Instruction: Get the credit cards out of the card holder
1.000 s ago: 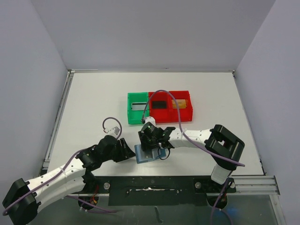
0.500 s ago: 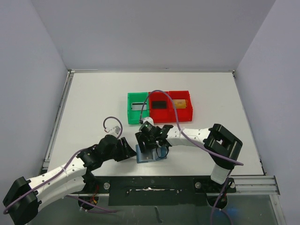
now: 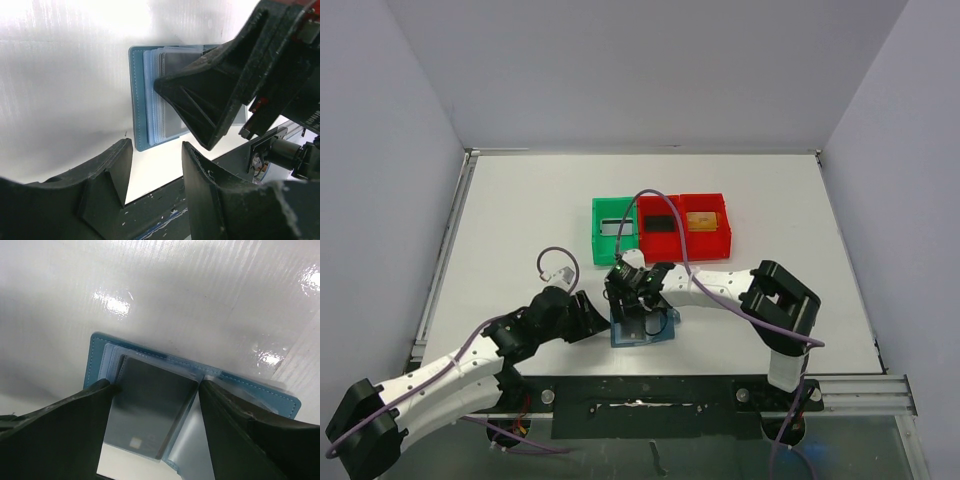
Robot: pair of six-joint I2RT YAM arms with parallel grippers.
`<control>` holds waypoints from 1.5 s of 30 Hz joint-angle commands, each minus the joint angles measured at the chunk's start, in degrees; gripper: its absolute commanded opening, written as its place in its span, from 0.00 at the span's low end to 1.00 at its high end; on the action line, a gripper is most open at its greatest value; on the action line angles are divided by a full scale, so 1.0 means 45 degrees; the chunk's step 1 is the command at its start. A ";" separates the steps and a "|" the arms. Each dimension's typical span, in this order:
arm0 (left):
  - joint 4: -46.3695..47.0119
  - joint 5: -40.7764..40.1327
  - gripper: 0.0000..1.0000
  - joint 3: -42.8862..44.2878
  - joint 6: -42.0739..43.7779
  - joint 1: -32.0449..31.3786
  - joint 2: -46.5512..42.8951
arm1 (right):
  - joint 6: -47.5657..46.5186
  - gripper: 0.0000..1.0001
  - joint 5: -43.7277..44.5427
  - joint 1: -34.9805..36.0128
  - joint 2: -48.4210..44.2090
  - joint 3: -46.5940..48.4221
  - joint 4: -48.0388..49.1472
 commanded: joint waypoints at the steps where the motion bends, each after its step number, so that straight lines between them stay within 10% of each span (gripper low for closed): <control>1: -0.0320 -0.0216 0.43 0.0812 0.0057 0.0055 -0.0492 | 0.0891 0.66 0.1112 0.0257 0.0598 0.0341 -0.1161; 13: 0.0092 0.0504 0.43 0.0386 -0.0002 0.0055 -0.1143 | 0.0669 0.47 -0.0164 0.0243 -0.0652 -0.0377 0.1076; 19: 0.0159 0.0390 0.44 0.0426 0.0139 0.0061 -0.1163 | 0.0835 0.73 -0.0866 0.0102 -0.1252 -0.0733 0.1819; 30: -0.0672 -0.0529 0.45 0.0424 -0.0243 0.0060 -0.2052 | 0.1404 0.84 -0.1352 0.0047 -0.0718 -0.0615 0.1895; 45: -0.1362 -0.1207 0.45 0.0190 -0.0635 0.0060 -0.2966 | 0.1991 0.49 0.1195 0.0610 -0.0150 0.0464 -0.0223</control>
